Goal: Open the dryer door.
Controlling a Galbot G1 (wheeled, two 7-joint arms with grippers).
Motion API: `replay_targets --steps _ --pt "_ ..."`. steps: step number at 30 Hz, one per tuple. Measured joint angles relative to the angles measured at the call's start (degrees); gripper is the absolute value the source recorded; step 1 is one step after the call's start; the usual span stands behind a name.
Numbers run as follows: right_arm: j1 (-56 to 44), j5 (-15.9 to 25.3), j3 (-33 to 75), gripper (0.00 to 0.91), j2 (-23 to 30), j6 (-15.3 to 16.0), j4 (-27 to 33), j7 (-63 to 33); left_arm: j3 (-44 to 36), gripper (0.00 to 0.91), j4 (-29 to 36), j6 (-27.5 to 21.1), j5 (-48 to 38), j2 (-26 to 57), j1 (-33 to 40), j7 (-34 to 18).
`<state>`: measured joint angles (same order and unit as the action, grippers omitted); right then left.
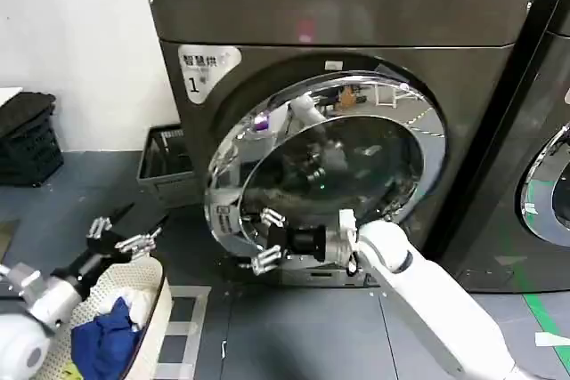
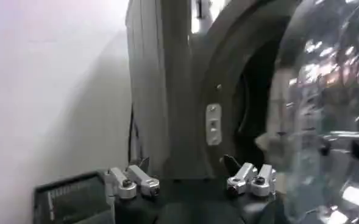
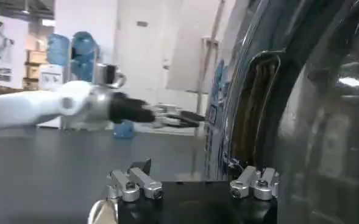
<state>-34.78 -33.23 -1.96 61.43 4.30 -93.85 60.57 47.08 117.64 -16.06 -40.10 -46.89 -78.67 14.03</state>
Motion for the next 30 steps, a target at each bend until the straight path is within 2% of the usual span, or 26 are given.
replay_targets --steps 10,16,30 --pt "-4.0 0.0 3.2 0.907 -2.1 -0.6 -1.9 7.5 -8.6 0.907 -5.7 0.0 -3.2 6.2 8.2 0.1" --pt "-6.3 0.6 4.5 0.907 -2.9 -0.7 -3.5 11.2 -12.7 0.907 -8.5 0.7 -5.0 8.6 12.6 3.9" --pt "-13.3 3.6 8.9 0.907 -5.3 -2.8 -7.9 17.1 -22.0 0.907 -12.0 8.4 -6.9 12.1 18.4 12.7"
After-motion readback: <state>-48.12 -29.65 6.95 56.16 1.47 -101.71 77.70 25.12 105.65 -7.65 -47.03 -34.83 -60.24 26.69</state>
